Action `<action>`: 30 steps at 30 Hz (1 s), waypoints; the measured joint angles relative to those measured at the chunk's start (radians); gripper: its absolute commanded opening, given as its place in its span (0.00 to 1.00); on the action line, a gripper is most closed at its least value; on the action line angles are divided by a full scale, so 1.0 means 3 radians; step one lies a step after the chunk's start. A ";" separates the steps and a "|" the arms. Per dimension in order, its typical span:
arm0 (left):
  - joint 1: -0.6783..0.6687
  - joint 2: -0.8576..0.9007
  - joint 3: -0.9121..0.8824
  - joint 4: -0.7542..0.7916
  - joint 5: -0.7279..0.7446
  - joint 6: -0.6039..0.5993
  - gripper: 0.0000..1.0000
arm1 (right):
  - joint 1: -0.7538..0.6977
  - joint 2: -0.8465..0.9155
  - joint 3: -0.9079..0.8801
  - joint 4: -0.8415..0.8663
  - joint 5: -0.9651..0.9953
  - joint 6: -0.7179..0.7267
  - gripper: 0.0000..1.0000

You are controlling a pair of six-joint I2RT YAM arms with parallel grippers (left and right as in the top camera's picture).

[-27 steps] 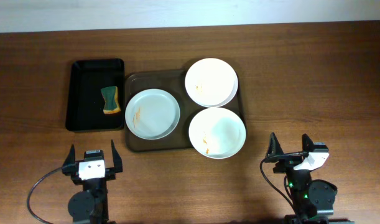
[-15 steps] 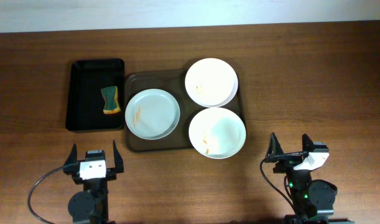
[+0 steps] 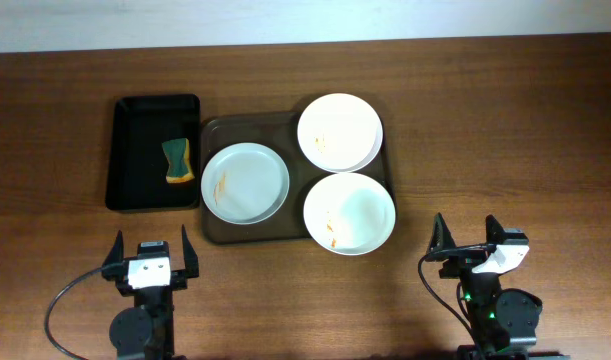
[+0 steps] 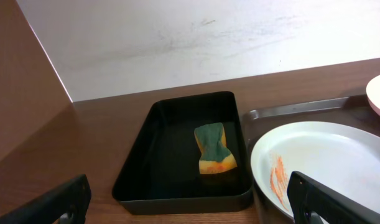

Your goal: Clean dirty plates on tray and stack at the side

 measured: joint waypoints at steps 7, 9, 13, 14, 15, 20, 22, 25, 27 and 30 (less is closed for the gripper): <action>0.0000 0.0000 0.0000 0.0000 0.0000 0.0000 0.99 | 0.0000 0.0000 0.0000 0.0000 0.0000 0.0001 0.98; 0.0000 0.0000 0.0000 0.0000 0.0000 0.0000 0.99 | 0.0000 0.0000 0.0000 0.0000 0.0000 0.0001 0.98; 0.0000 0.0000 0.0000 0.0000 0.0000 0.0000 0.99 | 0.0000 0.0000 0.0000 0.0001 0.0000 0.0000 0.98; 0.0000 0.0000 0.0000 0.0000 0.0000 0.0000 0.99 | 0.0000 0.0000 0.0000 0.0001 0.0000 0.0001 0.98; 0.0000 0.0000 0.0000 0.0000 0.0000 0.0000 0.99 | 0.0000 0.0000 0.0000 0.0001 0.0000 0.0000 0.98; 0.0000 0.0000 0.0000 0.0000 0.0000 0.0000 0.99 | 0.0000 0.0000 0.0000 0.0001 0.0000 -0.0001 0.98; 0.0000 0.0000 0.0000 0.0000 0.0000 0.0000 0.99 | 0.0000 0.0000 0.0000 0.0001 0.0000 0.0000 0.98; 0.0000 0.0000 0.0000 0.0000 0.0033 0.0000 0.99 | 0.0000 0.0000 0.0000 0.0001 0.0000 0.0004 0.98; 0.0000 0.0000 0.0000 0.0003 0.0085 0.0000 0.99 | 0.0000 0.0000 0.0001 0.0001 0.0000 0.0001 0.98; 0.0000 0.0000 0.0000 0.0006 0.0113 0.0000 0.99 | 0.0000 0.0000 0.0000 0.0001 -0.0003 0.0001 0.98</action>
